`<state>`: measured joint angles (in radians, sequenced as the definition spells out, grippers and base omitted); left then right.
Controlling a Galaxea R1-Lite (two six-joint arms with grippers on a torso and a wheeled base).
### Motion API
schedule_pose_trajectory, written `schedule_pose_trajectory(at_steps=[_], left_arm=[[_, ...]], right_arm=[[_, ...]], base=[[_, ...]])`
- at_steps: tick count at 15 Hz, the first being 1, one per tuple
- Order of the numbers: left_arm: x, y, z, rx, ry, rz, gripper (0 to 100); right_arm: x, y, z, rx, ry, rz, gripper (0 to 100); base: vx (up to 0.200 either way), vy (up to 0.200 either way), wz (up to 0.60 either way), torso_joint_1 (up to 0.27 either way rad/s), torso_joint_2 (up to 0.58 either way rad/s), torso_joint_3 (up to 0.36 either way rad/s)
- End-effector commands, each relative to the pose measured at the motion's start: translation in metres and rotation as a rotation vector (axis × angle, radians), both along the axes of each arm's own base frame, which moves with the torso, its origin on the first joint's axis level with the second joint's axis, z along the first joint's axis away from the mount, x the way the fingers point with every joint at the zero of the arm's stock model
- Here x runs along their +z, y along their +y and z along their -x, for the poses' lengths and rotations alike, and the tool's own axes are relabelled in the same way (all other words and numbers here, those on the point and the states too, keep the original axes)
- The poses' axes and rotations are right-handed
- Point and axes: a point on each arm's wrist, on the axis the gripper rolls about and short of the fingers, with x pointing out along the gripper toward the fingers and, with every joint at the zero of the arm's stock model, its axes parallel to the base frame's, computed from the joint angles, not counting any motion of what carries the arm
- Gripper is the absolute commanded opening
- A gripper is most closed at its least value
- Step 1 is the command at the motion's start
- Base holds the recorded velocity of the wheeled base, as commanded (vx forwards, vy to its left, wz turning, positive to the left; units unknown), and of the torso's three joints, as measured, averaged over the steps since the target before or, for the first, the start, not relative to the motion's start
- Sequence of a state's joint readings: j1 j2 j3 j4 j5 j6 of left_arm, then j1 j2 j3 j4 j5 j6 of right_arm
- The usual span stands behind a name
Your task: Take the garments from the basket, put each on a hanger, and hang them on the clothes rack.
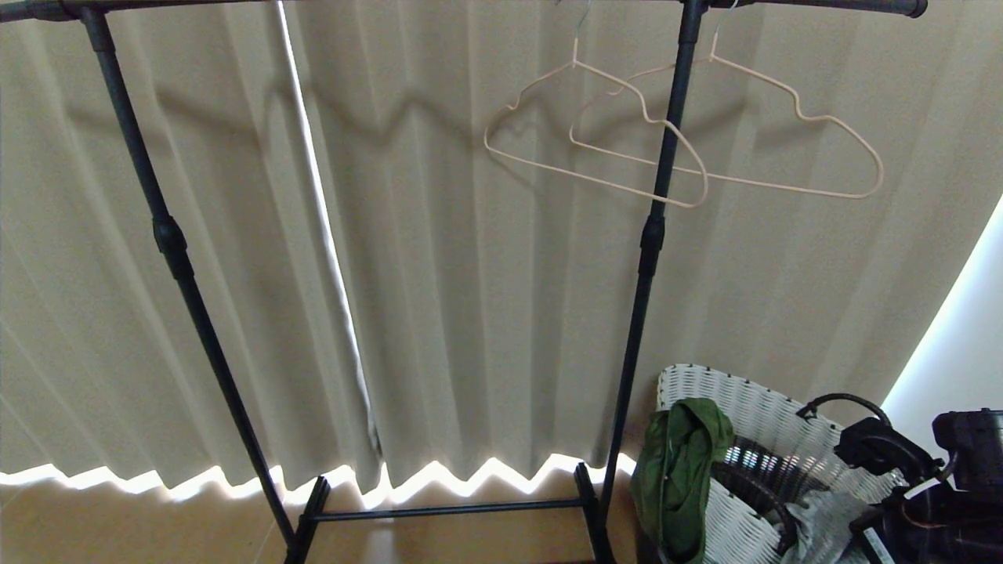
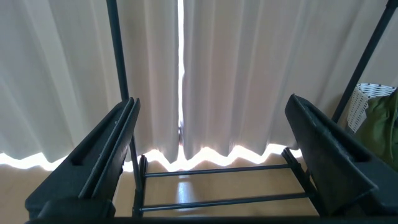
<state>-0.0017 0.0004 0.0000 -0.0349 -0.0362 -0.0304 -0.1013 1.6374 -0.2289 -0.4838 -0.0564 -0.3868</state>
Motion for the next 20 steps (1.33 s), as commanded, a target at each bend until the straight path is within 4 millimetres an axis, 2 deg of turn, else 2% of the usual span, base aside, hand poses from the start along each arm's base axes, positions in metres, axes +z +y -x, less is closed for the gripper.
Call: schedule_pose_trajectory(at_steps=[1, 4, 7, 8, 12, 20], left_arm=[[0.0, 0.0, 0.0, 0.0, -0.001, 0.0, 100], [0.0, 0.0, 0.0, 0.0, -0.001, -0.001, 100], [0.0, 0.0, 0.0, -0.002, -0.001, -0.001, 100], [0.0, 0.0, 0.0, -0.002, -0.001, -0.001, 100], [0.0, 0.0, 0.0, 0.0, -0.001, -0.001, 100], [0.0, 0.0, 0.0, -0.002, -0.001, -0.003, 100]], right_arm=[[0.038, 0.003, 0.025, 0.009, -0.166, 0.013, 0], [0.069, 0.008, 0.059, 0.056, -0.296, -0.018, 0], [0.116, 0.014, 0.11, 0.078, -0.387, -0.019, 0], [0.121, 0.015, 0.118, 0.093, -0.409, -0.029, 0], [0.124, 0.016, 0.128, 0.105, -0.463, -0.028, 0], [0.121, 0.017, 0.133, 0.106, -0.48, -0.027, 0]], base=[[0.0, 0.0, 0.0, 0.0, 0.0, 0.0], [0.0, 0.0, 0.0, 0.0, 0.0, 0.0], [0.0, 0.0, 0.0, 0.0, 0.0, 0.0], [0.0, 0.0, 0.0, 0.0, 0.0, 0.0], [0.0, 0.0, 0.0, 0.0, 0.0, 0.0], [-0.2, 0.0, 0.0, 0.005, 0.0, 0.003]])
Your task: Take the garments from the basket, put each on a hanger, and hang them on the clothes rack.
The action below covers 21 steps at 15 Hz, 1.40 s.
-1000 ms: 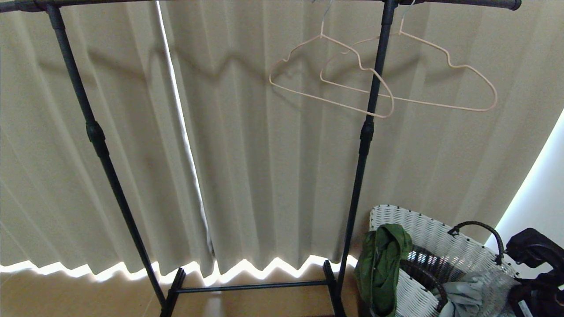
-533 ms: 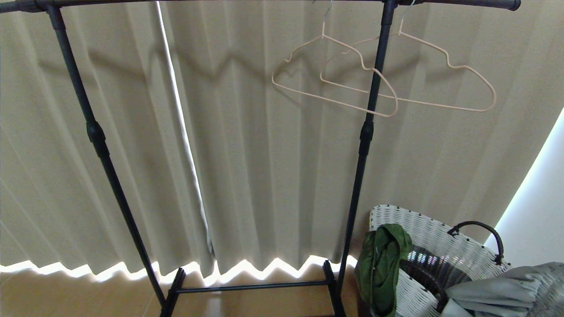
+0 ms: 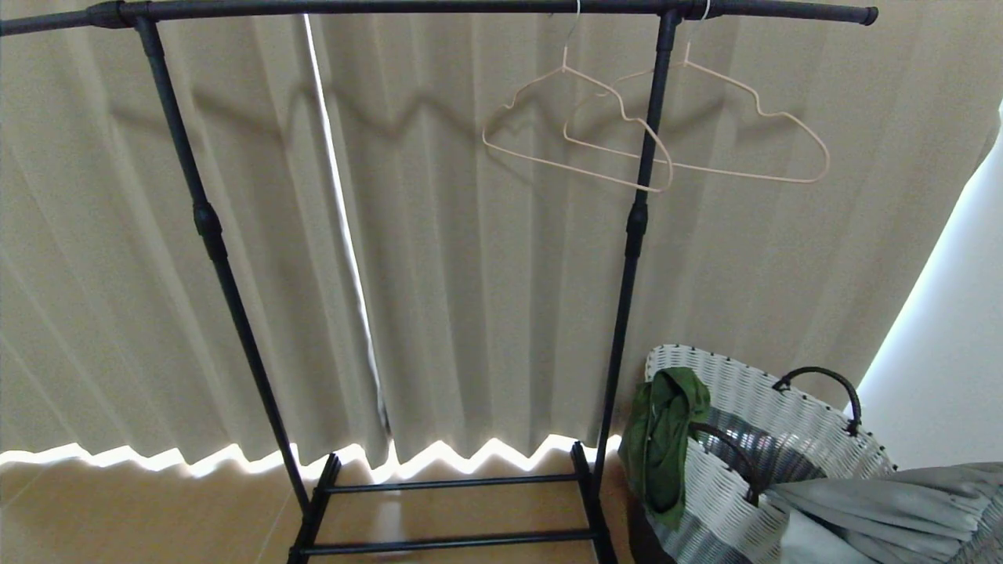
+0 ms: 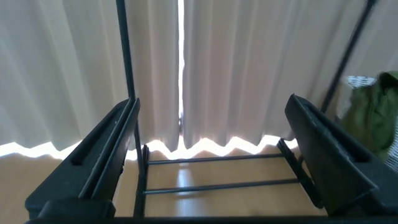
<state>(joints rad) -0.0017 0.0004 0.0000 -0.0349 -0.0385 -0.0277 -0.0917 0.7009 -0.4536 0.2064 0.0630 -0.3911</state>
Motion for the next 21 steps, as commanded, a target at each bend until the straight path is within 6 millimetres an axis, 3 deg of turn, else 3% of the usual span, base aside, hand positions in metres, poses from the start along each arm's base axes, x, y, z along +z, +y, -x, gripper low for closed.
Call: schedule_pose_trajectory(at_steps=[1, 7, 13, 21], left_arm=[[0.0, 0.0, 0.0, 0.0, -0.001, 0.0, 100], [0.0, 0.0, 0.0, 0.0, -0.001, -0.003, 100], [0.0, 0.0, 0.0, 0.001, -0.001, -0.008, 100], [-0.0037, -0.0009, 0.0, -0.036, 0.029, -0.114, 100]], right_arm=[[-0.0003, 0.0002, 0.0007, 0.003, -0.004, 0.0, 0], [-0.0063, 0.0001, 0.0011, 0.001, 0.017, -0.002, 0], [-0.006, 0.0002, 0.0008, 0.003, 0.017, -0.002, 0], [-0.0003, 0.0024, -0.0004, 0.048, 0.002, 0.002, 0]], base=[[0.0, 0.0, 0.0, 0.0, 0.0, 0.0], [0.0, 0.0, 0.0, 0.0, 0.0, 0.0], [0.0, 0.2, 0.0, 0.003, 0.0, 0.003], [0.0, 0.0, 0.0, 0.0, 0.0, 0.0]])
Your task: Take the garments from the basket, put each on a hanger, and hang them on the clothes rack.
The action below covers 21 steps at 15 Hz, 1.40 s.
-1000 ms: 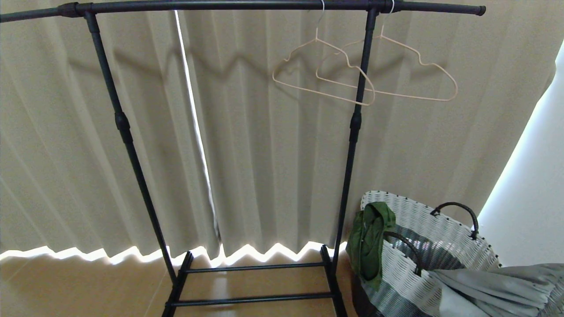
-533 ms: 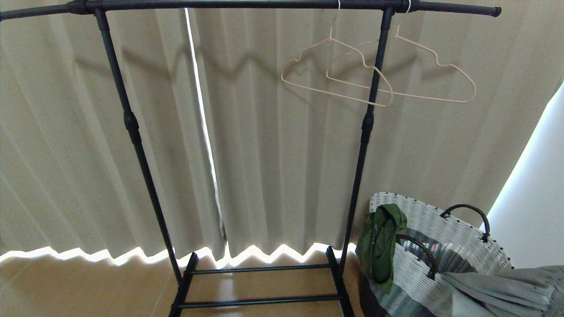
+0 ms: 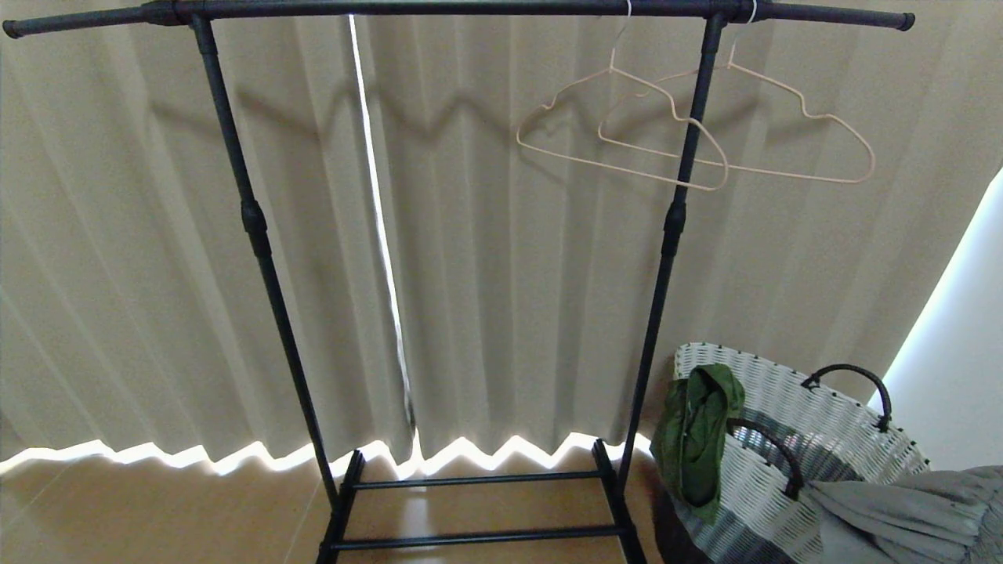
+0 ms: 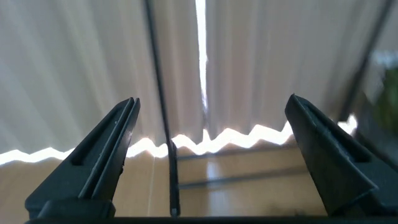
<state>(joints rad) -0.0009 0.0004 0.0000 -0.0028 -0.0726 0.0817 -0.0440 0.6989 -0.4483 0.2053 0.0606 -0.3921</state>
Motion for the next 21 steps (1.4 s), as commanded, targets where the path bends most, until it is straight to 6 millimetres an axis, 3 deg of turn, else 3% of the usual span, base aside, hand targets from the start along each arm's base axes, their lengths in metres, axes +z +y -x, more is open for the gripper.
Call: schedule_pose_trajectory(at_steps=[1, 5, 10, 13, 15, 18, 21], left_arm=[[-0.001, -0.001, 0.0, -0.059, 0.006, -0.019, 100], [-0.001, -0.002, 0.0, -0.106, -0.002, -0.082, 100], [0.001, -0.005, 0.001, -0.216, -0.022, -0.109, 100], [0.022, -0.008, 0.009, -0.389, -0.11, -0.122, 100], [0.059, -0.01, 0.004, -0.473, -0.089, -0.121, 100], [0.123, -0.01, -0.035, -0.479, -0.011, -0.099, 100], [0.146, -0.01, -0.068, -0.483, 0.027, -0.092, 100]], right_arm=[[0.001, 0.0, -0.001, 0.003, -0.003, 0.0, 0], [0.006, 0.004, -0.004, 0.102, -0.042, -0.017, 0], [0.023, 0.025, -0.036, 0.323, 0.019, -0.024, 0], [0.031, 0.034, -0.053, 0.364, 0.047, -0.037, 0], [0.042, 0.043, -0.072, 0.39, 0.058, -0.037, 0], [0.053, 0.052, -0.075, 0.433, 0.037, -0.063, 0], [0.057, 0.055, -0.078, 0.427, 0.039, -0.101, 0]], base=[[0.0, 0.0, 0.0, 0.0, 0.0, 0.0], [0.0, 0.0, 0.0, 0.0, 0.0, 0.0], [0.0, 0.0, 0.0, 0.0, 0.0, 0.0], [0.0, 0.0, 0.0, 0.0, 0.0, 0.0], [0.0, 0.0, 0.0, 0.0, 0.0, 0.0], [0.0, 0.0, 0.0, 0.0, 0.0, 0.0], [0.0, 0.0, 0.0, 0.0, 0.0, 0.0]])
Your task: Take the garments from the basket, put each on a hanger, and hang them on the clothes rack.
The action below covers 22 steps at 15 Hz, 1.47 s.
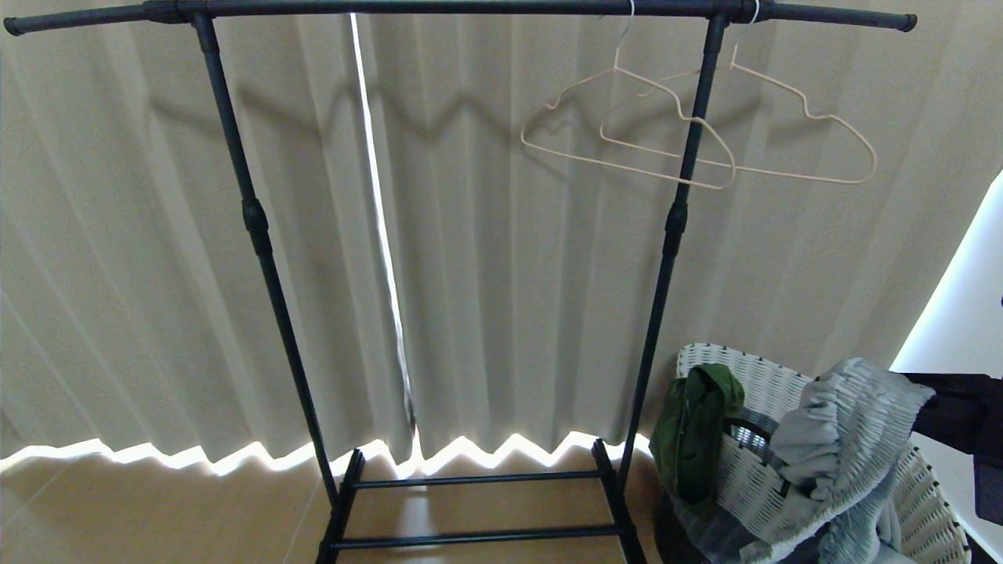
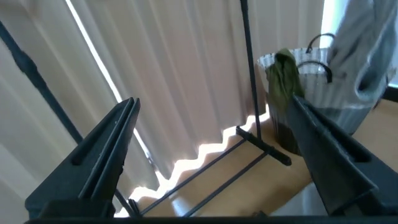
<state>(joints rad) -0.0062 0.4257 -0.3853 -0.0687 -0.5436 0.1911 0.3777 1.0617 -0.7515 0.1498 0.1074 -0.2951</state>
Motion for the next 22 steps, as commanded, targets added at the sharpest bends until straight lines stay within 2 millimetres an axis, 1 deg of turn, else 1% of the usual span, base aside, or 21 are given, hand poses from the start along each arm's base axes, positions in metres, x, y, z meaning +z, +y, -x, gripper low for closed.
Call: schedule_pose_trajectory(at_steps=[1, 2, 3, 4, 5, 7, 8, 10, 11, 13, 14, 15, 16, 17, 18, 19, 20, 22], left_arm=[[0.04, -0.002, -0.069, -0.021, 0.109, -0.002, 100], [0.041, -0.003, -0.076, -0.036, 0.119, -0.002, 100], [0.04, -0.009, -0.087, -0.096, 0.148, -0.006, 100], [0.038, -0.015, -0.09, -0.146, 0.166, -0.009, 100], [0.034, -0.026, -0.092, -0.25, 0.208, -0.007, 100], [0.031, -0.044, -0.095, -0.391, 0.278, 0.014, 100], [0.031, -0.05, -0.098, -0.413, 0.289, 0.015, 100], [0.023, -0.073, -0.115, -0.45, 0.329, -0.007, 100], [0.016, -0.085, -0.121, -0.477, 0.369, -0.019, 100], [-0.003, -0.107, -0.121, -0.559, 0.441, -0.026, 100], [-0.014, -0.126, -0.122, -0.609, 0.457, -0.023, 100], [-0.019, -0.134, -0.124, -0.605, 0.464, -0.03, 100], [-0.031, -0.15, -0.127, -0.576, 0.474, -0.055, 100], [-0.037, -0.159, -0.127, -0.574, 0.487, -0.067, 100], [-0.04, -0.168, -0.125, -0.601, 0.503, -0.062, 100], [-0.04, -0.168, -0.125, -0.601, 0.503, -0.062, 100], [-0.042, -0.186, -0.119, -0.657, 0.524, -0.037, 100], [-0.053, -0.207, -0.125, -0.633, 0.511, -0.023, 100]], right_arm=[[0.002, 0.004, -0.008, 0.01, 0.021, -0.02, 0], [0.003, 0.005, -0.008, 0.023, 0.026, -0.034, 0], [0.005, 0.005, -0.007, 0.049, 0.029, -0.061, 0], [0.007, 0.006, -0.007, 0.054, 0.024, -0.067, 0], [0.011, 0.007, -0.007, 0.071, 0.015, -0.075, 0], [0.019, 0.01, -0.011, 0.09, -0.002, -0.089, 0], [0.022, 0.011, -0.01, 0.102, -0.007, -0.097, 0], [0.03, 0.021, -0.006, 0.153, 0.001, -0.156, 0], [0.032, 0.023, -0.006, 0.156, 0.008, -0.175, 0], [0.037, 0.023, -0.007, 0.154, -0.003, -0.185, 0], [0.04, 0.023, -0.007, 0.155, -0.012, -0.191, 0], [0.041, 0.023, -0.006, 0.156, -0.014, -0.193, 0], [0.042, 0.023, -0.006, 0.161, -0.017, -0.196, 0], [0.043, 0.024, -0.005, 0.167, -0.022, -0.198, 0], [0.046, 0.025, -0.004, 0.177, -0.028, -0.203, 0], [0.046, 0.025, -0.004, 0.177, -0.028, -0.203, 0], [0.05, 0.027, -0.004, 0.183, -0.032, -0.219, 0], [0.056, 0.031, -0.001, 0.208, -0.045, -0.262, 0]], base=[[0.0, 0.0, 0.0, 0.0, 0.0, 0.0], [0.0, 0.0, 0.0, 0.0, 0.0, 0.0], [0.0, 0.0, 0.0, 0.0, 0.0, 0.0], [0.0, 0.0, 0.0, 0.0, 0.0, 0.0], [0.0, 0.0, 0.0, 0.0, 0.0, 0.0], [0.0, 0.0, 0.0, 0.0, 0.0, 0.0], [0.0, 0.0, 0.0, 0.0, 0.0, 0.0], [0.0, 0.0, 0.0, 0.0, 0.0, 0.0], [0.0, 0.0, 0.0, 0.0, 0.0, 0.0], [0.0, 0.0, 0.0, 0.0, 0.0, 0.0], [0.0, 0.0, 0.0, 0.0, 0.0, 0.0], [0.0, 0.0, 0.0, 0.0, 0.0, 0.0], [0.0, 0.0, 0.0, 0.0, 0.0, 0.0], [0.0, 0.0, 0.0, 0.0, 0.0, 0.0], [0.0, 0.0, 0.0, 0.0, 0.0, 0.0], [0.0, 0.0, 0.0, 0.0, 0.0, 0.0], [0.0, 0.0, 0.0, 0.0, 0.0, 0.0], [0.0, 0.0, 0.0, 0.0, 0.0, 0.0]])
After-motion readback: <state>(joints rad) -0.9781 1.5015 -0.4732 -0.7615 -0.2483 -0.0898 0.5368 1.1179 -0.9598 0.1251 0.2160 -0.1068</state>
